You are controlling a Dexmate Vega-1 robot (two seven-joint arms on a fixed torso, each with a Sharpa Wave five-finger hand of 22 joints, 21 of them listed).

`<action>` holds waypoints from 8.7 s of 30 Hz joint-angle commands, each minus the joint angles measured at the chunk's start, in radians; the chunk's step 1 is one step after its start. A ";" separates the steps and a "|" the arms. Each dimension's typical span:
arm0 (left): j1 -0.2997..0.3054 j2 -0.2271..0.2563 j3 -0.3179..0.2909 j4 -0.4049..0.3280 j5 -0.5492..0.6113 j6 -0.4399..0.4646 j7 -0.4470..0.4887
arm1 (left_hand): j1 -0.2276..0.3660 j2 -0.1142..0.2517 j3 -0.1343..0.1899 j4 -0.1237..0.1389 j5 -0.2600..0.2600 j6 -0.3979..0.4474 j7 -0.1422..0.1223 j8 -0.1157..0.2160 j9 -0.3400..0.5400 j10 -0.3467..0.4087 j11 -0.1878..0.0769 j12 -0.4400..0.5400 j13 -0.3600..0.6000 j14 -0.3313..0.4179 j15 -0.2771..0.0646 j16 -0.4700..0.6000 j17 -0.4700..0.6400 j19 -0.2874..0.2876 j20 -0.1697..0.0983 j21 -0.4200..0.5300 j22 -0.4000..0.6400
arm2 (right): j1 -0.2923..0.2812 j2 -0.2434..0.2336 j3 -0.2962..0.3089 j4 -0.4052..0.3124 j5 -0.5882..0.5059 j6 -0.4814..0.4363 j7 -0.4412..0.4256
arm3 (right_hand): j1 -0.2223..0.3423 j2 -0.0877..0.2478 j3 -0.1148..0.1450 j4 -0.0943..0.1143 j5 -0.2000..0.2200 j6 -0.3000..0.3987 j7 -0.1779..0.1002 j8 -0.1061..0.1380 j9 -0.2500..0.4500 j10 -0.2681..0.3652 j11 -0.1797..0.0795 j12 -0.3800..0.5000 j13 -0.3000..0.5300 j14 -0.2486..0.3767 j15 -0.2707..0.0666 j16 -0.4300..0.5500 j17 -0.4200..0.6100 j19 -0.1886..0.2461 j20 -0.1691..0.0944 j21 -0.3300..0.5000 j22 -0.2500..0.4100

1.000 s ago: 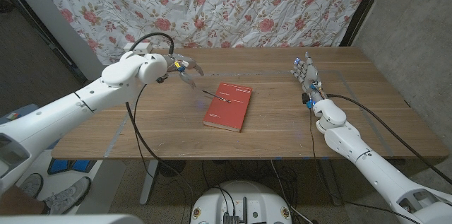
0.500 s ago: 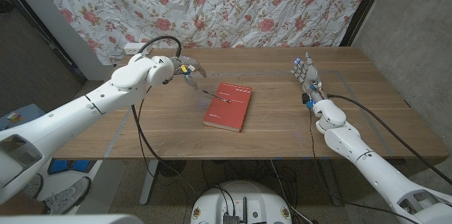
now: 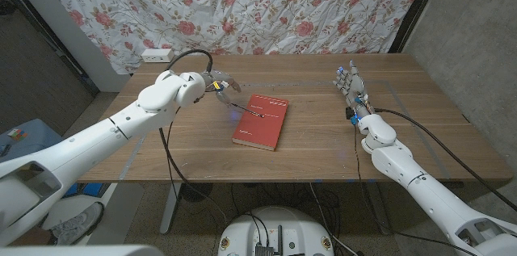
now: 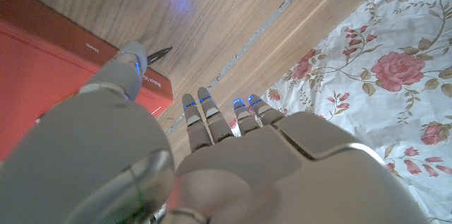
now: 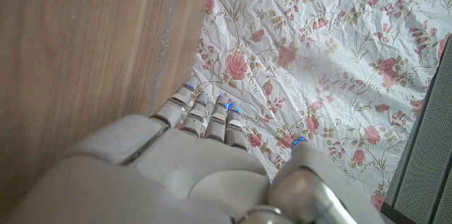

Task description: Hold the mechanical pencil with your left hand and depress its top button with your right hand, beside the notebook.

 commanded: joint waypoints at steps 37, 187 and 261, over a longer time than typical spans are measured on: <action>0.016 -0.054 0.052 0.074 -0.057 0.012 0.151 | 0.129 0.067 -0.045 0.006 0.007 0.229 0.003 0.023 0.002 0.205 -0.002 0.008 0.003 0.113 -0.152 0.001 0.001 0.063 -0.052 0.002 0.001 | -0.006 0.004 -0.012 -0.016 -0.032 -0.018 -0.043 | 0.004 -0.011 0.023 -0.022 0.008 0.047 -0.020 0.012 0.002 0.018 -0.001 0.004 0.001 0.015 -0.005 0.003 -0.016 0.014 -0.008 0.008 0.002; 0.090 -0.141 0.001 -0.016 -0.078 0.252 0.356 | 0.300 0.159 -0.201 0.008 0.004 0.812 0.042 0.029 0.021 0.804 -0.008 0.018 0.015 0.385 -0.182 -0.001 0.006 0.273 -0.075 0.006 0.002 | -0.057 -0.076 0.003 -0.112 -0.277 0.099 -0.141 | -0.005 -0.009 0.061 -0.043 0.007 0.117 -0.032 0.004 0.003 0.058 -0.007 0.006 0.001 0.037 -0.014 0.012 -0.031 0.033 -0.006 0.008 0.003; 0.089 -0.306 0.043 -0.038 -0.445 0.437 0.698 | 0.313 0.165 -0.221 0.011 0.012 0.813 0.052 0.007 0.011 0.813 -0.008 0.007 0.017 0.397 -0.179 -0.006 0.005 0.303 -0.068 0.010 0.004 | -0.114 -0.157 -0.026 -0.271 -0.725 0.088 -0.241 | -0.065 -0.048 0.073 -0.061 -0.002 -0.149 -0.183 -0.028 0.001 -0.025 0.013 0.004 0.002 -0.109 0.022 0.009 -0.039 -0.104 0.044 0.012 0.004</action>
